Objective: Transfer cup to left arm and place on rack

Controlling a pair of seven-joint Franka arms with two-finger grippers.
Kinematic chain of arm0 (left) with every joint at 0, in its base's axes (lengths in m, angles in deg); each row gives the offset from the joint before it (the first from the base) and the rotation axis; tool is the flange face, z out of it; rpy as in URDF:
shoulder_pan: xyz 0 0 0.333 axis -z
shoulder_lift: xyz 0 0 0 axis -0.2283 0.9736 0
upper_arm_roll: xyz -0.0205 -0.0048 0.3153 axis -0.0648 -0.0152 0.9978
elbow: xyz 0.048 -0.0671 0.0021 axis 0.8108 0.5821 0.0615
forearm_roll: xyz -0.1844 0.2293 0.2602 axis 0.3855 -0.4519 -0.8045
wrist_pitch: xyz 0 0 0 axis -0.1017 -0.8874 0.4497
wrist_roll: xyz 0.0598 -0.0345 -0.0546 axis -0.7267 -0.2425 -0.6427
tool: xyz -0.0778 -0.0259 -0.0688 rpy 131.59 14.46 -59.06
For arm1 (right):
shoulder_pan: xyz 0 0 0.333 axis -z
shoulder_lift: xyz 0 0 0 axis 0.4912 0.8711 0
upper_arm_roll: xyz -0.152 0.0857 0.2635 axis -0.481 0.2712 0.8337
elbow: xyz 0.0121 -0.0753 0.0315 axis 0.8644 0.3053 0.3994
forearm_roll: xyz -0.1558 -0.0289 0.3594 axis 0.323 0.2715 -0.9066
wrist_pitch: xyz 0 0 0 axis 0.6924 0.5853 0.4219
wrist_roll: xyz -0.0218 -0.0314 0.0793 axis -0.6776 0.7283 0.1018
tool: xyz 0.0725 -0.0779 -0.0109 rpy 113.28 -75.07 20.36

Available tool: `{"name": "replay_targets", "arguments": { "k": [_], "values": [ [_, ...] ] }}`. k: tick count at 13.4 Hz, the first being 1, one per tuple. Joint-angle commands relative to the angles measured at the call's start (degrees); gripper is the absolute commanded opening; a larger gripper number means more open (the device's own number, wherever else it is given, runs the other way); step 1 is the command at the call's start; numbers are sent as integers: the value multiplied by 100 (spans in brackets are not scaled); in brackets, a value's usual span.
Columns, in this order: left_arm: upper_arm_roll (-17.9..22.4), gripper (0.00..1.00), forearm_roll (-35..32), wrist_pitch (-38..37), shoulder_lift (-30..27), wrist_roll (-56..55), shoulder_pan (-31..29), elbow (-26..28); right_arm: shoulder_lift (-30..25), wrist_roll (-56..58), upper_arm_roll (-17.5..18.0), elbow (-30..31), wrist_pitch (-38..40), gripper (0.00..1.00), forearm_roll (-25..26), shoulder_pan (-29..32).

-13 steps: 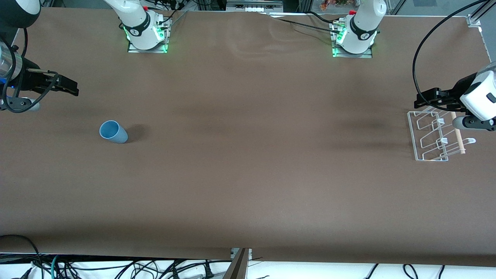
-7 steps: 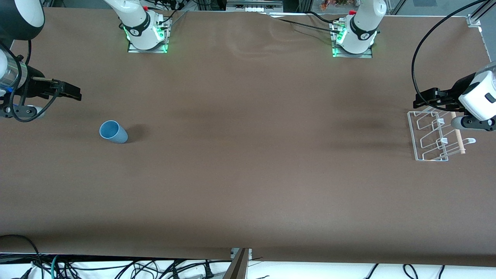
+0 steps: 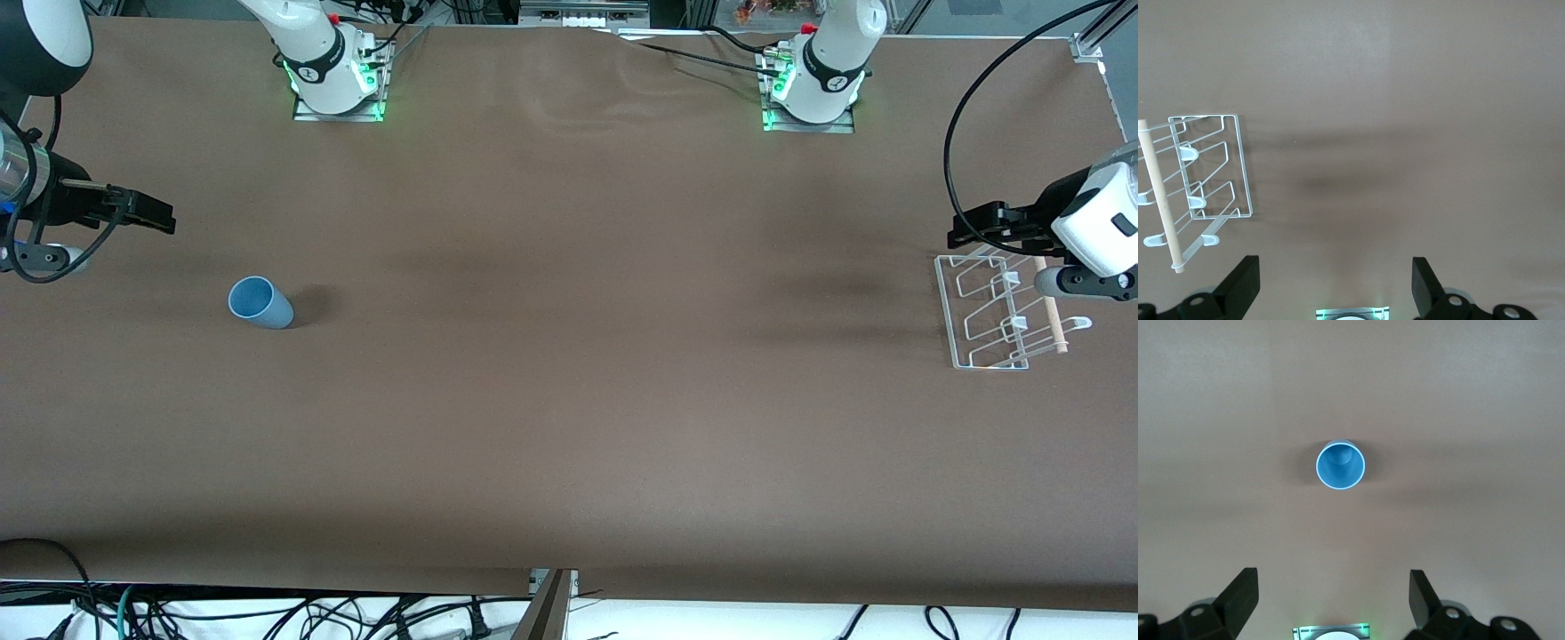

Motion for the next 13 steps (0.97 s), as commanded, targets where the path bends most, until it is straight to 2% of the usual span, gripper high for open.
{"name": "replay_targets", "arguments": {
  "k": [1, 8, 13],
  "values": [
    [21, 100, 105, -5, 39, 384, 31, -88, -74, 21, 8, -13, 51, 100, 28, 11],
    [3, 100, 105, 4, 48, 772, 40, -80, -39, 12, 16, 49, 182, 100, 2, 2],
    [3, 100, 105, 4, 48, 913, 40, -80, 76, -58, 34, 628, -141, 100, 37, -59]
  ]
}}
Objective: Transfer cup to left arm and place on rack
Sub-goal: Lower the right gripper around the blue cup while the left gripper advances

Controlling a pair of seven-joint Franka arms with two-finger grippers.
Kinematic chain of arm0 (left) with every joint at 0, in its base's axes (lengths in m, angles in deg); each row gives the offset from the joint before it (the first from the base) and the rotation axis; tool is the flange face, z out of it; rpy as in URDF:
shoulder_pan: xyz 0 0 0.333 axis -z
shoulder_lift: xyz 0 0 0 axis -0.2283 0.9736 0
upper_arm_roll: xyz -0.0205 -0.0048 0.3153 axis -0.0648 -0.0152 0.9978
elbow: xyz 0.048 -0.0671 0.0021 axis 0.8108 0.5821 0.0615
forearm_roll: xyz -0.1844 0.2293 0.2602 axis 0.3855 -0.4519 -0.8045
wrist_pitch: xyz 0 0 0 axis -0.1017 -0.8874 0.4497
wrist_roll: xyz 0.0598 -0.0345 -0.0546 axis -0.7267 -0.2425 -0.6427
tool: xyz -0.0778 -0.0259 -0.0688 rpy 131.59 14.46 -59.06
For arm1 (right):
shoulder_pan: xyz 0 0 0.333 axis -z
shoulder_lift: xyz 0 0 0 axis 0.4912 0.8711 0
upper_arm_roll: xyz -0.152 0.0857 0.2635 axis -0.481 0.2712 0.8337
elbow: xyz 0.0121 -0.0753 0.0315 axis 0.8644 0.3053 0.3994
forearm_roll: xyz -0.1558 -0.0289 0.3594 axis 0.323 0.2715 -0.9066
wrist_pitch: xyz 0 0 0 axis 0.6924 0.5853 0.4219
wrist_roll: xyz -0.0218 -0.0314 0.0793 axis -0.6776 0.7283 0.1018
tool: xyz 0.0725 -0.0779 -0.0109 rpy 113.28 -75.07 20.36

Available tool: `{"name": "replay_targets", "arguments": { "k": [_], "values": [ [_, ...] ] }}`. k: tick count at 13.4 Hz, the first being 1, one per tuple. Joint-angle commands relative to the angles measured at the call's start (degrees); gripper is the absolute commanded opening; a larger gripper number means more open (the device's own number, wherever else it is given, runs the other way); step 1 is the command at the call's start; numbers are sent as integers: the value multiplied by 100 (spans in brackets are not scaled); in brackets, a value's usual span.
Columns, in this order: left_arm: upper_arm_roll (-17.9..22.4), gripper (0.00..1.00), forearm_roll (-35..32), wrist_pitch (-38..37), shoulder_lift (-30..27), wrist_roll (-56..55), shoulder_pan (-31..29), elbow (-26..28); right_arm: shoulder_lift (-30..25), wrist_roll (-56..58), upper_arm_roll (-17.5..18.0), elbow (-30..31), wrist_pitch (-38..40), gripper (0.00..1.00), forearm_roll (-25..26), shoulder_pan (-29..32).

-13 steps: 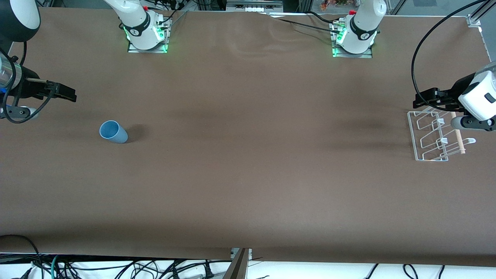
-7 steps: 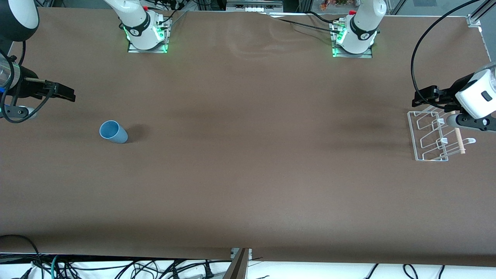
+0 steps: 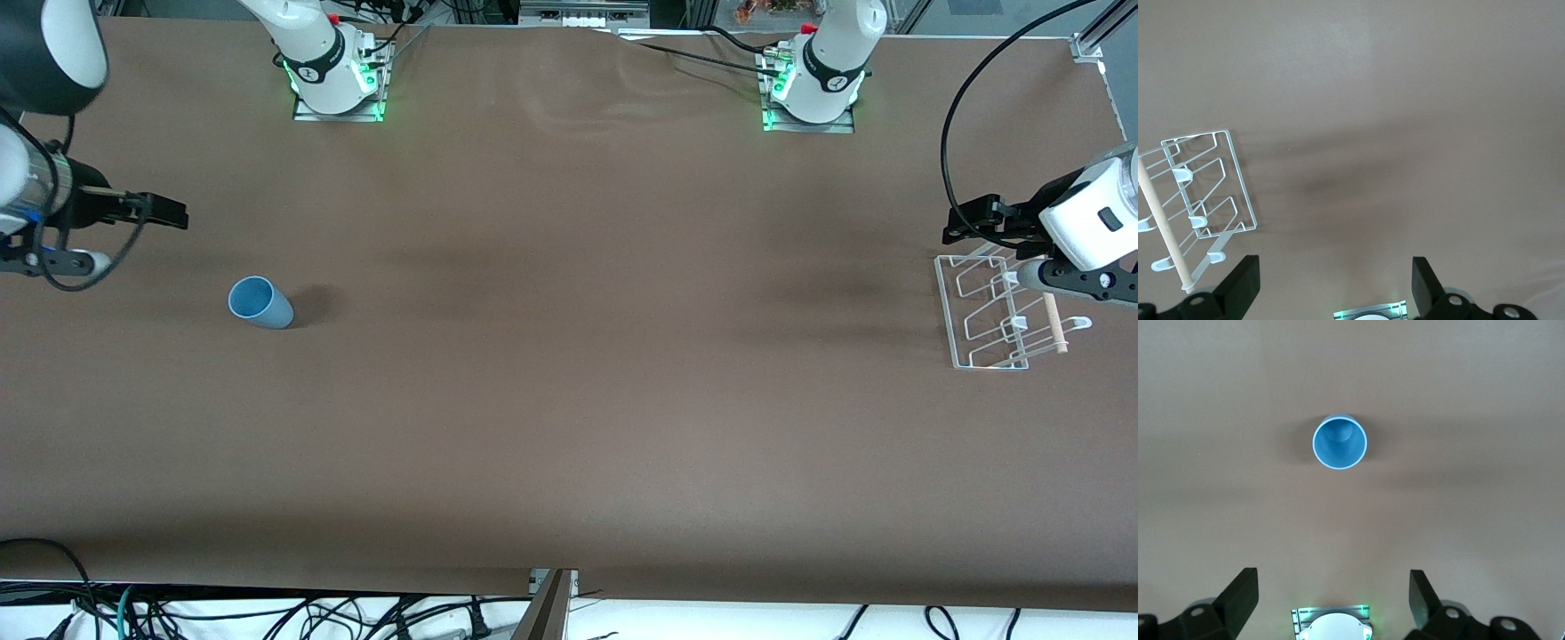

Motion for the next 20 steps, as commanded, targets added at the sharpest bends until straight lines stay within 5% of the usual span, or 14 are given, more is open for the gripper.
{"name": "replay_targets", "arguments": {
  "k": [1, 5, 13, 17, 20],
  "values": [
    [29, 100, 105, 4, 34, 263, 11, -80, -41, -77, 45, 372, -412, 100, 63, -65],
    [20, 100, 114, 21, 87, 885, 2, -79, -32, -77, 36, 1453, -1984, 100, 46, -57],
    [29, 100, 114, 171, 183, 2230, -16, -9, -15, -86, 27, 1295, -1986, 100, -7, -48],
    [29, 100, 88, 179, 333, 3695, -33, 8, 256, -86, 36, 2516, -3988, 100, 11, -83],
    [38, 100, 149, 179, 333, 3964, -95, 8, 547, -42, 10, 2544, -4044, 99, 81, -66]
  ]
}}
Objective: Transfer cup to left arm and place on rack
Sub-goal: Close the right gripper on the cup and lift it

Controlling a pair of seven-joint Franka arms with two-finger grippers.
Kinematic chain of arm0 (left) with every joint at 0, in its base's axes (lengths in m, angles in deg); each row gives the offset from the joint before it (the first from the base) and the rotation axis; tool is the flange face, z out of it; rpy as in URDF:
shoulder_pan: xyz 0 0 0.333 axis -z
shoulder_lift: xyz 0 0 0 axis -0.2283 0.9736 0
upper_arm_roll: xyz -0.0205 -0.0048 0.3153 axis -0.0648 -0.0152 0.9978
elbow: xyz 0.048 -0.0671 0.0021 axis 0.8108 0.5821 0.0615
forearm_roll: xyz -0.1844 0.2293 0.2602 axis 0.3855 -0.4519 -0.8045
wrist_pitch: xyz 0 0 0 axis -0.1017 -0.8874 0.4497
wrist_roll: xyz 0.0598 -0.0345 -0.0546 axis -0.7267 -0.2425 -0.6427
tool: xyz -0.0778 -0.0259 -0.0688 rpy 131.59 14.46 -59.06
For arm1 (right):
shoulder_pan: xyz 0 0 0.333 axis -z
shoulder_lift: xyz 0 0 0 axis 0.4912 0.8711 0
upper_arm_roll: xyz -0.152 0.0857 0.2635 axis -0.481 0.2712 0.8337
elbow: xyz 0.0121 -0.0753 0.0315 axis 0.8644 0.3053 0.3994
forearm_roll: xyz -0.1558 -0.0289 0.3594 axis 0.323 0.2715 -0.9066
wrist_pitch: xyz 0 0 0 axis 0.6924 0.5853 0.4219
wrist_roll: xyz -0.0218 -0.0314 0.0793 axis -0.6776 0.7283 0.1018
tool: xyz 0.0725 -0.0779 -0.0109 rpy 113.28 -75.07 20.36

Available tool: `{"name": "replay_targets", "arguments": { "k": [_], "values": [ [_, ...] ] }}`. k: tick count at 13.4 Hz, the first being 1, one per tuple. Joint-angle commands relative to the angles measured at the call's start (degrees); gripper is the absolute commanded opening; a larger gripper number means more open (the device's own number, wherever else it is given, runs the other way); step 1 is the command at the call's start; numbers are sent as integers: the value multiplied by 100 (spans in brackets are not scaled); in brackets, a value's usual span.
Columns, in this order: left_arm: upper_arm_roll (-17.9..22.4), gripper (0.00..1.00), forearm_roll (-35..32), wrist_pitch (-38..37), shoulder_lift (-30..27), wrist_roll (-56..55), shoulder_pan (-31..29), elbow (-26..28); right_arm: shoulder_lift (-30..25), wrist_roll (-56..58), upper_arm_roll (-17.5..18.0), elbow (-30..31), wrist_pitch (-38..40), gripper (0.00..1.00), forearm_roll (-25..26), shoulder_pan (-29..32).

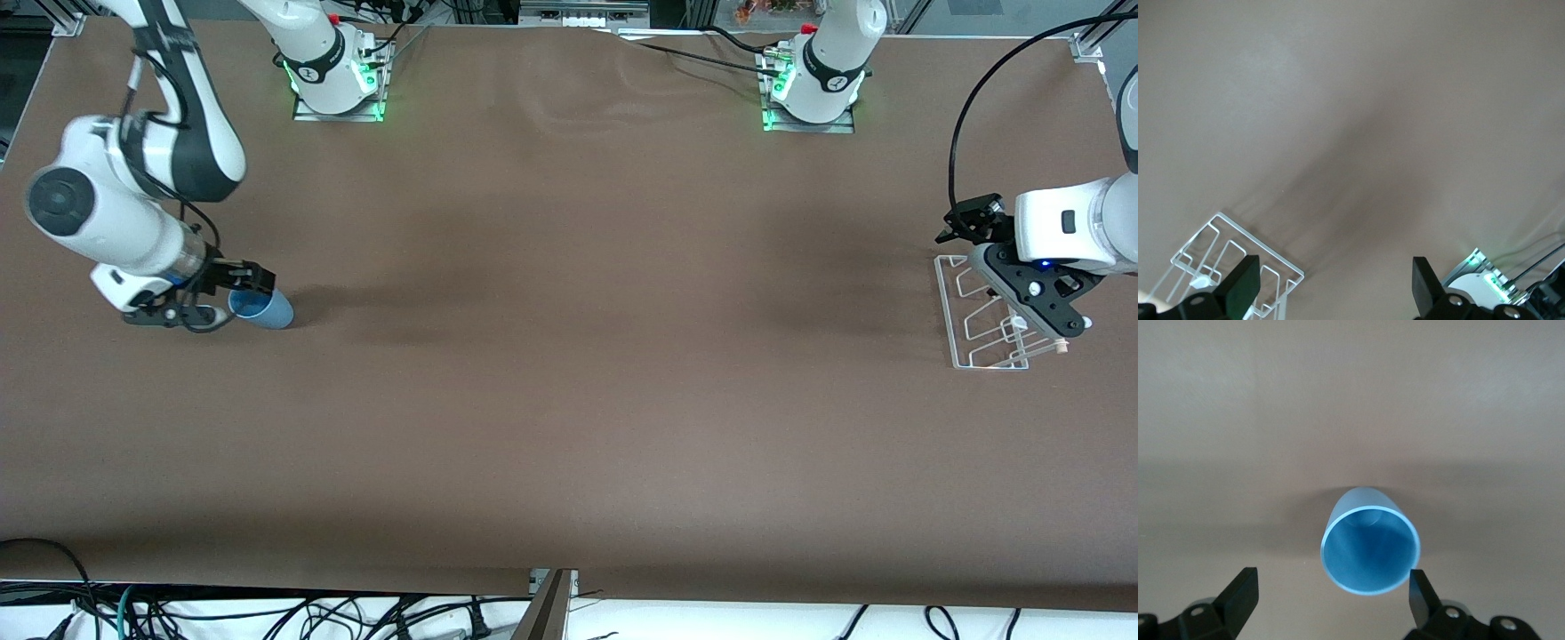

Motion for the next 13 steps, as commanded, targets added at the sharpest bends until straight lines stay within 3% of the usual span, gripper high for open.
{"name": "replay_targets", "arguments": {
  "k": [1, 2, 3, 4, 8, 13],
  "values": [
    [23, 100, 219, 55, -22, 365, -54, -2, 140, -57, -18, 47, -50, 99, 76, -11],
    [23, 100, 237, 55, 5, 653, -28, -2, 176, -57, -18, 47, -59, 96, 76, -2],
    [23, 100, 237, 116, 31, 1013, 15, 7, 185, -57, -18, 47, -50, 83, 76, -11],
    [23, 100, 289, 195, 66, 1242, 33, 7, 273, -57, -18, 29, -67, 80, 76, -11],
    [23, 100, 1246, 301, 242, 1324, 16, 77, 169, 196, -88, -243, 3, 80, 163, 7],
    [-29, 100, 2275, 555, 242, 1350, 42, 253, 299, 347, -317, -121, -76, 80, 419, 24]
  ]
}}
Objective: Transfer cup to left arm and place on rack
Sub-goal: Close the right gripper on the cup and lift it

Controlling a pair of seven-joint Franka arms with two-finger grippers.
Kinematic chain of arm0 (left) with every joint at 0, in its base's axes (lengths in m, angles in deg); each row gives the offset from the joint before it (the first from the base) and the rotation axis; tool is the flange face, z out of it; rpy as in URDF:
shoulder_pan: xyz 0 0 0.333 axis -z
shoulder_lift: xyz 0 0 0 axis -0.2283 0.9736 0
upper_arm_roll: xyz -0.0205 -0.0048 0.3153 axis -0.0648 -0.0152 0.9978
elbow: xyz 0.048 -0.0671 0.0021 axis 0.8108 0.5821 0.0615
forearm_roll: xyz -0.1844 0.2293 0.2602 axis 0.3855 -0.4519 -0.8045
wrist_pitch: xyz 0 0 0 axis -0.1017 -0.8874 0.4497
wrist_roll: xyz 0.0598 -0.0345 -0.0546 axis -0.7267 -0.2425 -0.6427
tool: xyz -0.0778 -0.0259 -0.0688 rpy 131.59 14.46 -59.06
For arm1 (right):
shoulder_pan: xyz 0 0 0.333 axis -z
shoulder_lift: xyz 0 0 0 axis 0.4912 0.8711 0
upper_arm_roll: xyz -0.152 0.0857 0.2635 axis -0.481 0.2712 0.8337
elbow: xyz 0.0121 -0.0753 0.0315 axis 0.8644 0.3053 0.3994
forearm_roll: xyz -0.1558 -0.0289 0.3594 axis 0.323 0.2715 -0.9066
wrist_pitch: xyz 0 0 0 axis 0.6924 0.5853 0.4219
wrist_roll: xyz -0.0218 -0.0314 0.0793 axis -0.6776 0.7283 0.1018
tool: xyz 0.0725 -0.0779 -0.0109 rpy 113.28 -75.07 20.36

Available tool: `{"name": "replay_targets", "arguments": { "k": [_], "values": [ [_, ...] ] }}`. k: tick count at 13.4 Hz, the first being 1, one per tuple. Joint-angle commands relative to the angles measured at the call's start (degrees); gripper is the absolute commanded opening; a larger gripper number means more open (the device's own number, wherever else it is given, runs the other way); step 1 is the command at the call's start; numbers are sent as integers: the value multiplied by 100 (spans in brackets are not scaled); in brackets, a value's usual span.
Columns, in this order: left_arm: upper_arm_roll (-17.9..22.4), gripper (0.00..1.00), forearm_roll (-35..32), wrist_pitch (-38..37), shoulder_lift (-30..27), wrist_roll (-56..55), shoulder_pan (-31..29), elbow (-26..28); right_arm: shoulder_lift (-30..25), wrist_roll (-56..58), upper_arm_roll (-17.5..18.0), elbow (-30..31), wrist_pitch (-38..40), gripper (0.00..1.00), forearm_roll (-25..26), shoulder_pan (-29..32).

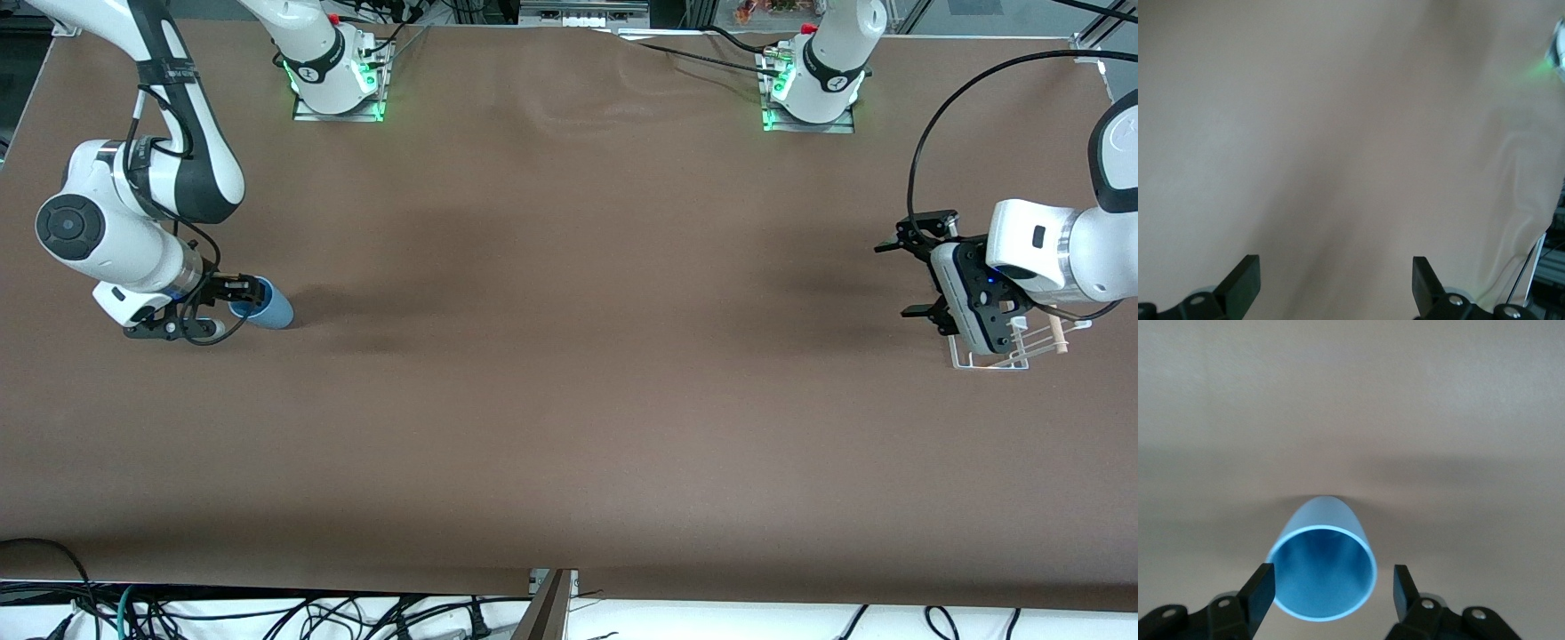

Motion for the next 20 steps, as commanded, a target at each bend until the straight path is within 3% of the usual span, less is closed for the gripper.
{"name": "replay_targets", "arguments": {
  "k": [1, 4, 5, 10, 13, 16, 20],
  "values": [
    [-106, 100, 385, 264, -76, 231, 26, 201, 100, 77, -96, 113, -75, 71, 103, 18],
    [-281, 100, 482, 414, -40, 302, 43, 254, 224, 77, -149, 262, -364, 14, 94, 26],
    [-300, 100, 491, 431, -40, 302, 43, 254, 215, 77, -158, 254, -313, 0, 94, 26],
    [-554, 100, 605, 432, -31, 293, 96, 289, 40, 86, -132, -70, 28, 0, 85, 9],
    [-765, 100, 614, 440, 12, 294, 105, 298, 65, 25, 96, -1175, 1563, 0, -212, -35],
    [-801, 100, 763, 545, 12, 311, 131, 307, 92, 7, 202, -1959, 2559, 0, -1843, -53],
    [-1063, 100, 1001, 1081, 12, 504, 210, 342, 197, -55, 220, -2084, 2791, 0, -4074, -683]
  ]
}}
